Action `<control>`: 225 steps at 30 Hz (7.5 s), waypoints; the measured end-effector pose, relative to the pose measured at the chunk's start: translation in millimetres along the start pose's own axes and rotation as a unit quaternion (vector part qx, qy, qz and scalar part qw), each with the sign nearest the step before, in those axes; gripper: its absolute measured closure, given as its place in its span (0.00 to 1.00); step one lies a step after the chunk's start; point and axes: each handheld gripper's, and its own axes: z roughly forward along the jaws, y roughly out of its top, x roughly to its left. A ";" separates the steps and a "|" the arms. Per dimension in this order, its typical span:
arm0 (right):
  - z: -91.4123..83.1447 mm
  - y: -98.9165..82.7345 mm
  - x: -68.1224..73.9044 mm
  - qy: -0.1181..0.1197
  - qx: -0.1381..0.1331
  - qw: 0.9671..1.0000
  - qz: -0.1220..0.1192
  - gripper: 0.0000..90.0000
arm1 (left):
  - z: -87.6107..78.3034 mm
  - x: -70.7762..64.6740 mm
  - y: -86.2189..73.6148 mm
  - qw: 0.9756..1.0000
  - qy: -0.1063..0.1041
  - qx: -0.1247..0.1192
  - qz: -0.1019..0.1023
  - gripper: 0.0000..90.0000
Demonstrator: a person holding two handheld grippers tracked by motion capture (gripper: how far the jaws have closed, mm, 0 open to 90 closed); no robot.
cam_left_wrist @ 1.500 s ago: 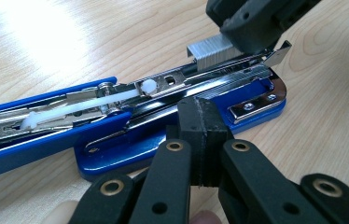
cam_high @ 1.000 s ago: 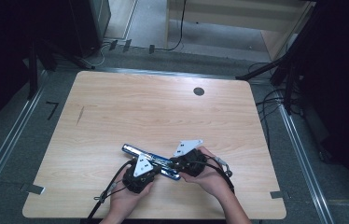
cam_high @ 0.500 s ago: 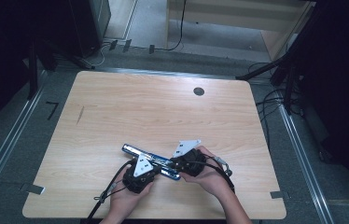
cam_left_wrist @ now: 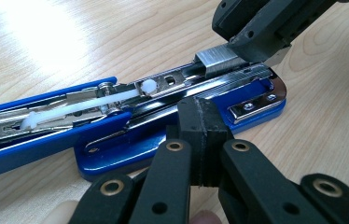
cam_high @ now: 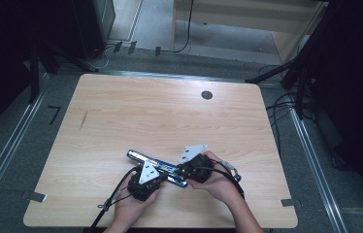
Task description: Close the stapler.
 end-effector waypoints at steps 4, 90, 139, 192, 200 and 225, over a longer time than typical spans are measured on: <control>1.3 0.1 0.1 0.000 0.001 1.000 -0.002 0.88 | 0.0 0.0 0.0 1.000 0.000 0.000 0.000 1.00; -7.6 -3.3 3.9 0.005 -0.016 0.999 0.040 0.88 | 0.2 0.4 -0.1 1.000 -0.001 -0.001 -0.002 1.00; 1.8 3.6 6.4 -0.016 0.008 1.000 0.010 0.88 | 0.4 0.2 -0.1 1.000 -0.001 -0.003 -0.003 1.00; 23.0 11.2 3.5 0.000 -0.051 0.997 0.051 0.96 | -0.1 1.1 0.1 1.000 -0.002 0.001 -0.001 1.00; 19.7 4.6 4.2 -0.001 -0.043 0.998 0.051 0.98 | -0.1 1.1 0.1 1.000 -0.003 0.001 -0.004 1.00; 6.2 5.0 2.5 -0.006 -0.080 0.995 0.061 1.00 | -20.1 30.9 -1.8 0.998 -0.005 0.002 -0.056 1.00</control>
